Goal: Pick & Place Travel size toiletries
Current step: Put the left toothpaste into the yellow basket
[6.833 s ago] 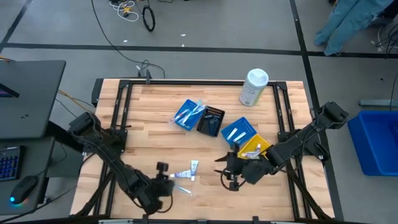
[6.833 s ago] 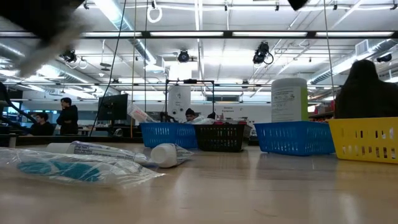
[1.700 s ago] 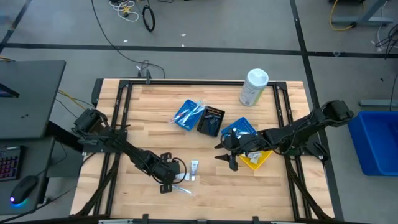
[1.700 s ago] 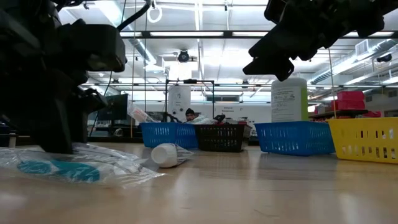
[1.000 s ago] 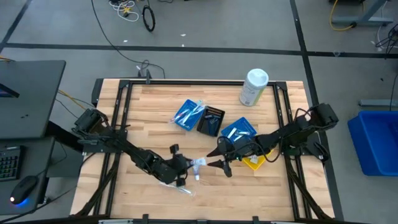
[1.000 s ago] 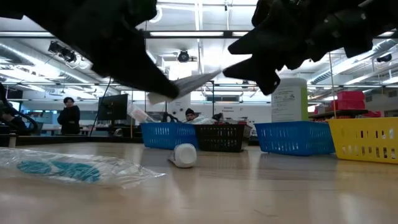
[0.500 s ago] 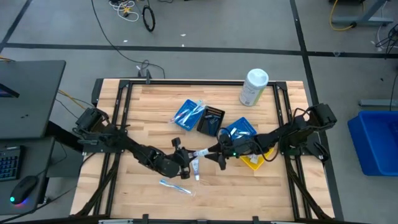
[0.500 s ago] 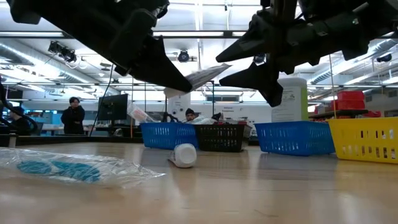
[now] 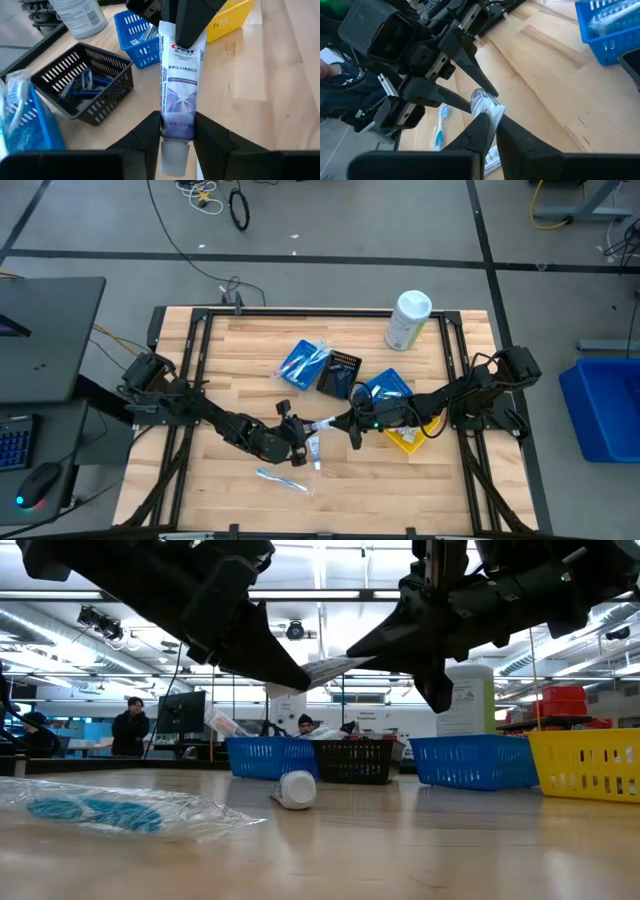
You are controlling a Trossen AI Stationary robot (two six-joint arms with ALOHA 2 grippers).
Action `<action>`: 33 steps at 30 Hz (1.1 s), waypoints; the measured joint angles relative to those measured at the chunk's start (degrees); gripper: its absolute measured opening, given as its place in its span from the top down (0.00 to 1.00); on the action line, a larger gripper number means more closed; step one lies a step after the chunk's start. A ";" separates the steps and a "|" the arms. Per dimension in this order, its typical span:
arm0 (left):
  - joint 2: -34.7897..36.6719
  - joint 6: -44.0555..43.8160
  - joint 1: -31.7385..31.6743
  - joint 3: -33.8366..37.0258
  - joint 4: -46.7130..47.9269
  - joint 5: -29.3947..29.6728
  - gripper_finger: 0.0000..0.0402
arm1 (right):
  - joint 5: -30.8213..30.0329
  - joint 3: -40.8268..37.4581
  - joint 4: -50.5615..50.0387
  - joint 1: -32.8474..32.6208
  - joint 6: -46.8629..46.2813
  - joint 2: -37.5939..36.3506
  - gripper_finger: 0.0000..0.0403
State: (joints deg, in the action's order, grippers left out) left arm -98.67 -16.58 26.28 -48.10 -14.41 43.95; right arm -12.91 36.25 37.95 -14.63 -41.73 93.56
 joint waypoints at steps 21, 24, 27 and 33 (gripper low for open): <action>0.06 -4.65 -1.19 -0.02 -0.17 -3.02 0.58 | 7.48 0.02 -27.81 -0.29 8.05 -17.40 0.99; 0.06 -4.65 -1.22 -0.02 -0.15 -3.02 0.58 | 8.74 0.04 -38.44 -0.39 9.60 -26.31 0.99; 0.06 -4.65 -1.19 -0.02 -0.13 -3.02 0.58 | 8.63 0.04 -48.87 -0.37 11.04 -35.53 0.99; 0.06 -4.65 -1.22 -0.02 -0.11 -3.07 0.58 | 12.04 0.09 -69.38 -0.39 6.62 -51.06 0.99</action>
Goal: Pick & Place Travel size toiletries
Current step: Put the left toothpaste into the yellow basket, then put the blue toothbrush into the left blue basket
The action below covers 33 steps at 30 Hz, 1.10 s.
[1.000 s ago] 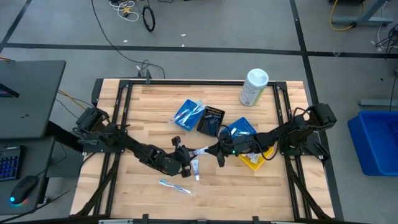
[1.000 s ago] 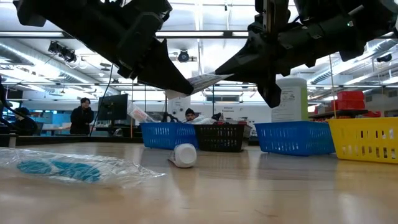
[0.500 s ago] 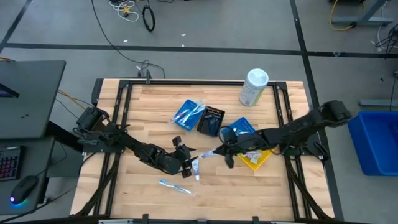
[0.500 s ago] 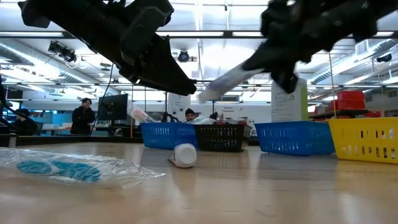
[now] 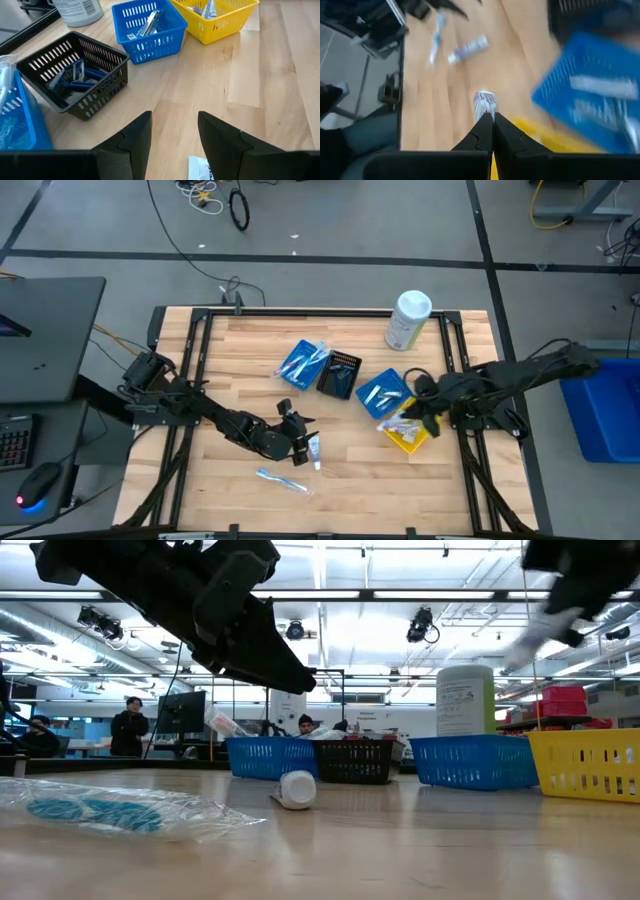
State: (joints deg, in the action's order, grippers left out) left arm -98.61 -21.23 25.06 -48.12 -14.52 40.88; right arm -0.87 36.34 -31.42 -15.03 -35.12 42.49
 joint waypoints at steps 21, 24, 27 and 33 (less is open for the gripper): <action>0.00 0.46 -0.09 0.00 0.04 0.22 0.58 | -0.94 -12.15 -8.11 0.04 -16.72 -2.86 0.93; 0.00 0.48 -0.09 0.00 0.02 0.24 0.58 | -1.02 -12.35 -8.75 0.04 -16.65 -2.86 0.87; 0.00 0.46 -0.09 0.00 0.02 0.24 0.58 | -1.02 -12.35 -7.52 0.04 -16.51 -2.86 0.82; 0.00 0.46 -0.09 0.00 0.02 0.24 0.58 | -2.41 -11.42 -5.66 0.04 -10.10 -2.86 0.75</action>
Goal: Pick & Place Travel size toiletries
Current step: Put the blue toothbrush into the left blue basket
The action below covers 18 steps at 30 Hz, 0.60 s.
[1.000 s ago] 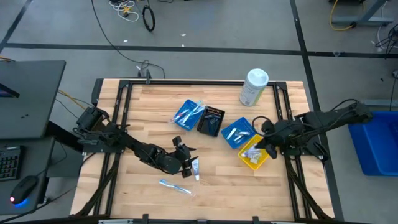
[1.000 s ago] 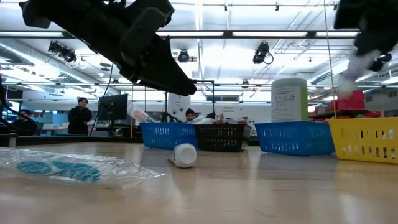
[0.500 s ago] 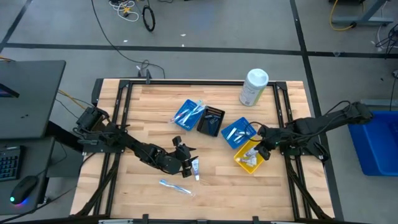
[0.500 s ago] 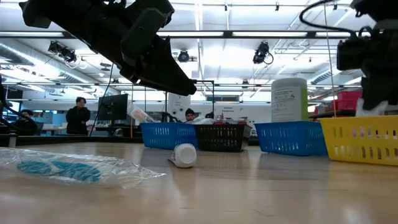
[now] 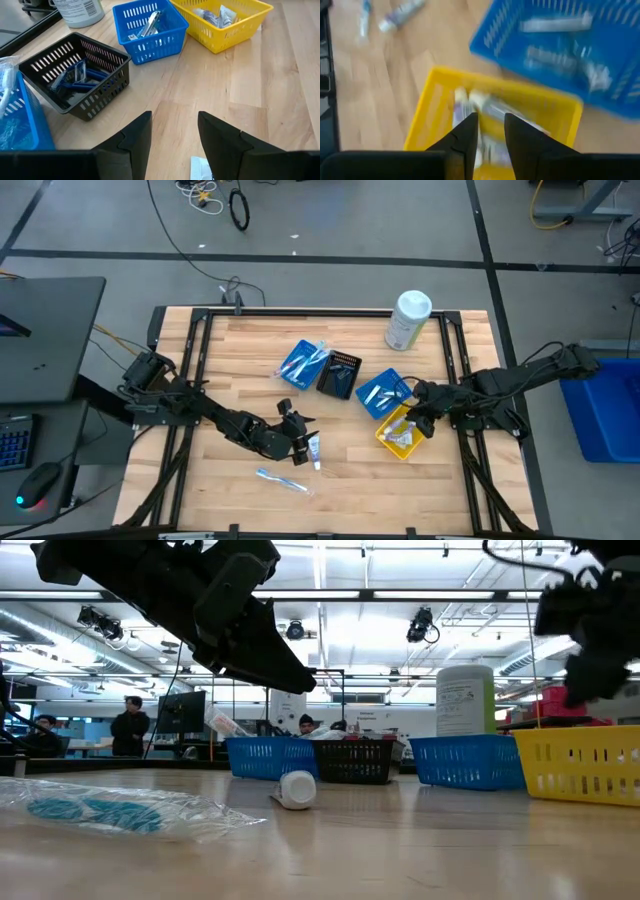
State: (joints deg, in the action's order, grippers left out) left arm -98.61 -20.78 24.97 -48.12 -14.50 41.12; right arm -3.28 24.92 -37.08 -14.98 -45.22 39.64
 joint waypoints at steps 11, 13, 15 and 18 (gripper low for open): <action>0.00 0.00 -0.02 0.00 0.00 -1.53 0.58 | -7.13 0.76 33.62 0.02 16.13 1.28 0.72; 0.00 0.13 -0.01 0.00 0.00 -3.56 0.58 | -1.21 -0.26 42.04 0.01 20.45 2.75 0.71; 0.00 0.13 0.00 0.00 0.00 -6.78 0.58 | 3.46 -1.74 49.61 -0.03 22.34 4.53 0.69; 0.00 1.16 0.00 0.00 -0.02 -13.33 0.58 | 5.28 -3.54 57.46 0.00 21.62 8.55 0.65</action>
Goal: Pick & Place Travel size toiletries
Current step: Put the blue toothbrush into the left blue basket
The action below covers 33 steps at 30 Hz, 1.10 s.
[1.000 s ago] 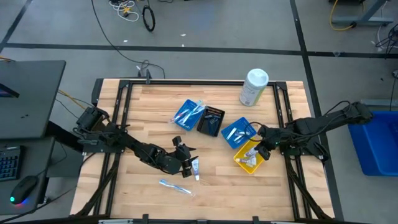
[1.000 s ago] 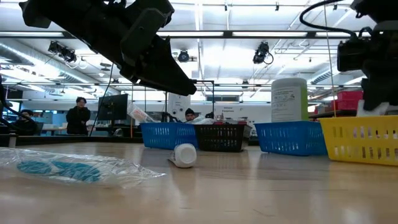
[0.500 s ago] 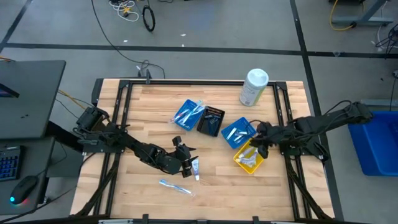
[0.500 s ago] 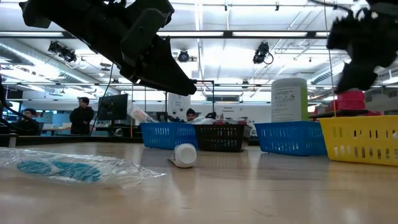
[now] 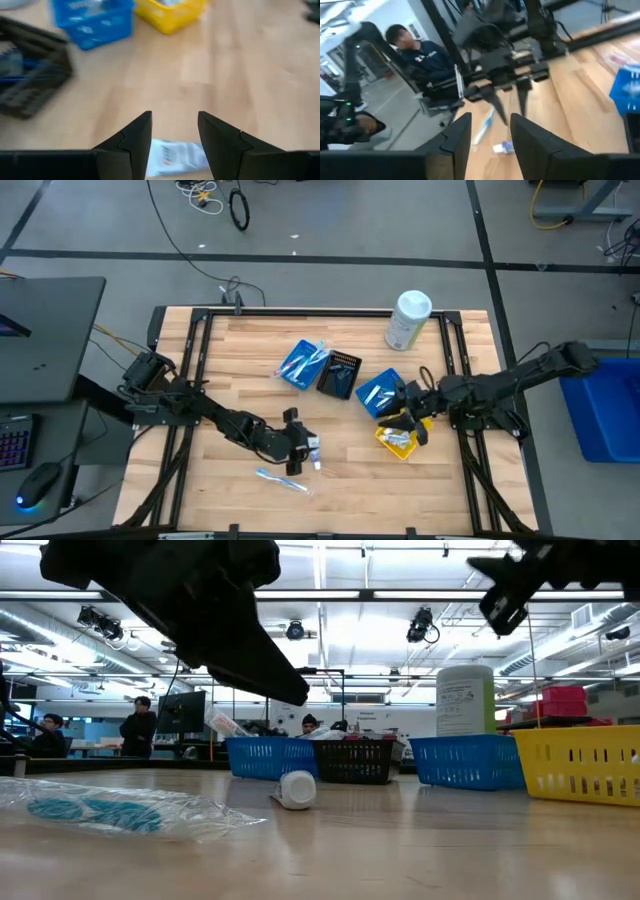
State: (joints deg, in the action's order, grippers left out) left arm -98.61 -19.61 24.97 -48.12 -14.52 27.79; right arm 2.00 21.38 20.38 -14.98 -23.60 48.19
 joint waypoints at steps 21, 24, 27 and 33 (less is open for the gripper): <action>0.00 -5.38 10.17 -0.02 0.04 -15.26 0.58 | -5.45 0.03 26.47 -5.22 1.22 33.22 0.56; 0.00 -7.64 13.30 -0.05 0.37 -15.18 0.58 | -8.12 0.90 26.68 -6.13 1.23 36.26 0.54; 0.00 -8.56 15.33 -0.09 4.03 -12.86 0.58 | -9.63 1.58 26.98 -6.27 2.23 38.20 0.53; 0.00 -12.02 15.98 -0.05 13.88 -10.83 0.58 | -11.45 2.36 27.30 -6.32 3.29 38.84 0.55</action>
State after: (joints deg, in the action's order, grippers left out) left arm -98.61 -31.63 40.95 -48.17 -0.64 16.96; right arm -9.45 23.75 47.67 -21.30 -20.31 87.02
